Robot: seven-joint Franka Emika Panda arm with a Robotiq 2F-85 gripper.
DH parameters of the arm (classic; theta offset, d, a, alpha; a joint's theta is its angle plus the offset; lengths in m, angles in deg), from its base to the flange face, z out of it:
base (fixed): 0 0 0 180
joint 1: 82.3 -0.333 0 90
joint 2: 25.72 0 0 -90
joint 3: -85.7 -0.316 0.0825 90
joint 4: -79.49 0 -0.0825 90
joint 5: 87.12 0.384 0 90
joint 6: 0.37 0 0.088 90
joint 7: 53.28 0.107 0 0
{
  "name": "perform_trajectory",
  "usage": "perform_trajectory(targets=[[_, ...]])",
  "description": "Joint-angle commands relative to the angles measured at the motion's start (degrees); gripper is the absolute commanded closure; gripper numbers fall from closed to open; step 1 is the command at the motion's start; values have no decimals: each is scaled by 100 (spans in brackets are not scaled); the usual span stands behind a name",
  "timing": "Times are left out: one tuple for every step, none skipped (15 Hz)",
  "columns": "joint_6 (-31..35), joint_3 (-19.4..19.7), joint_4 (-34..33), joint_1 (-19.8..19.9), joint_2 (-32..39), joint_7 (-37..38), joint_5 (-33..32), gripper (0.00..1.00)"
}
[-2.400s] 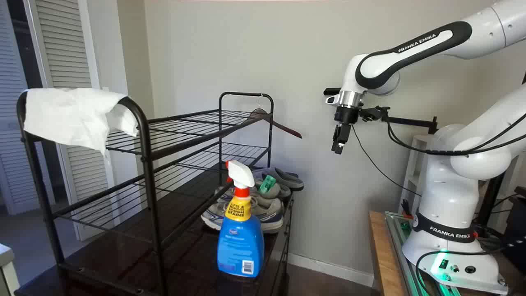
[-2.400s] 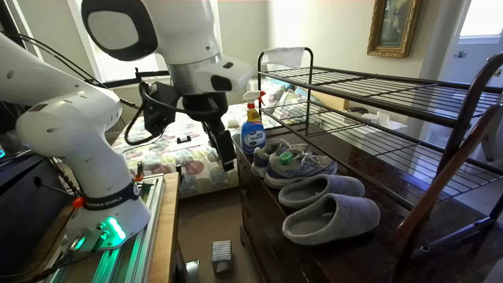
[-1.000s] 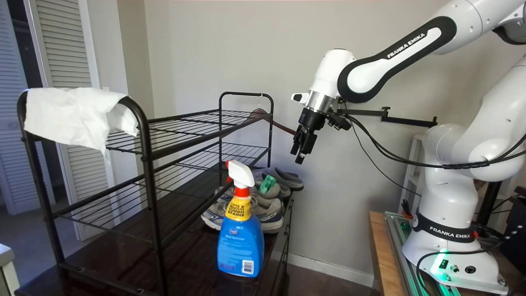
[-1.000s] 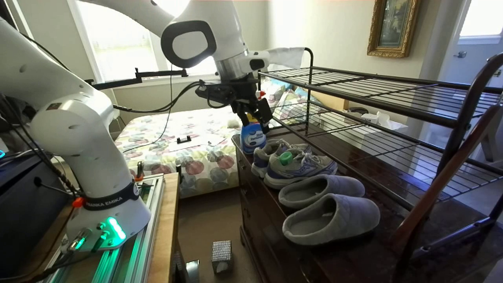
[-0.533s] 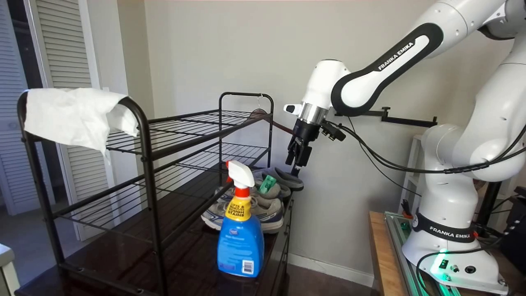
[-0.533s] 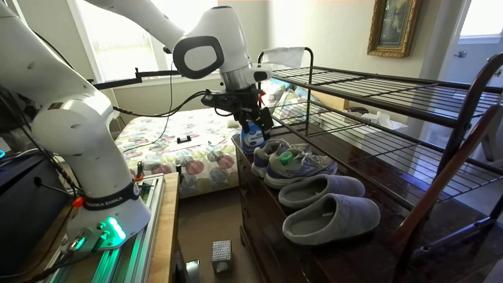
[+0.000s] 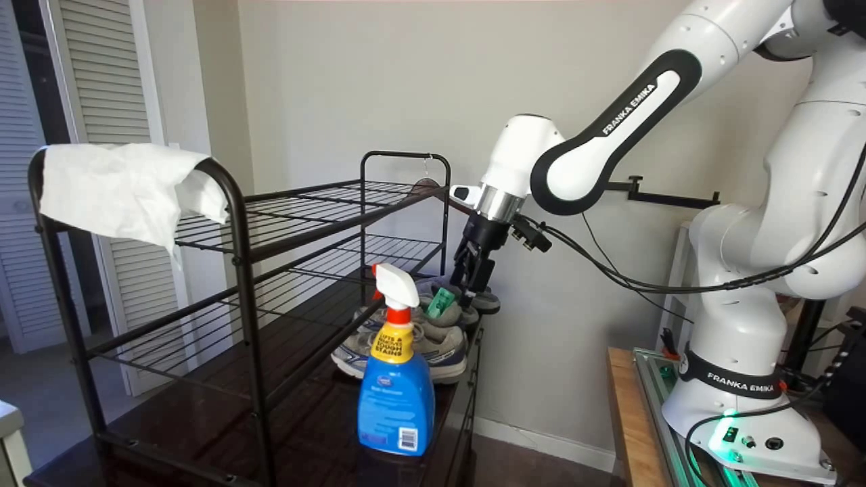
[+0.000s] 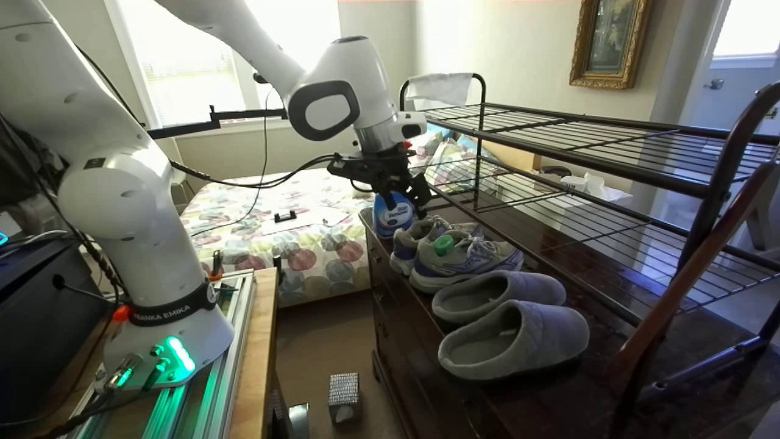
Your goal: Put the pair of shoes on the left on the top rack, remove the green bottle from the right shoe and put it on the rack
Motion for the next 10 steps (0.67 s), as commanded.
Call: perform_trajectory(targets=[[576,-143,-450,29,924,-8,87,0],[645,-174,-523,72,1062,5,84,0],[673,-207,-599,135,1202,27,76,0],[691,-263,-676,226,1347,98,15,0],[626,-313,-759,290,1482,130,28,0],[550,-380,-829,383,1605,223,-33,0],[568,-442,-887,458,1733,267,-72,0],[585,-504,-936,530,1846,303,-96,0],[602,-567,-1005,593,1963,285,-68,0],[603,-626,-1066,659,2062,290,-66,0]])
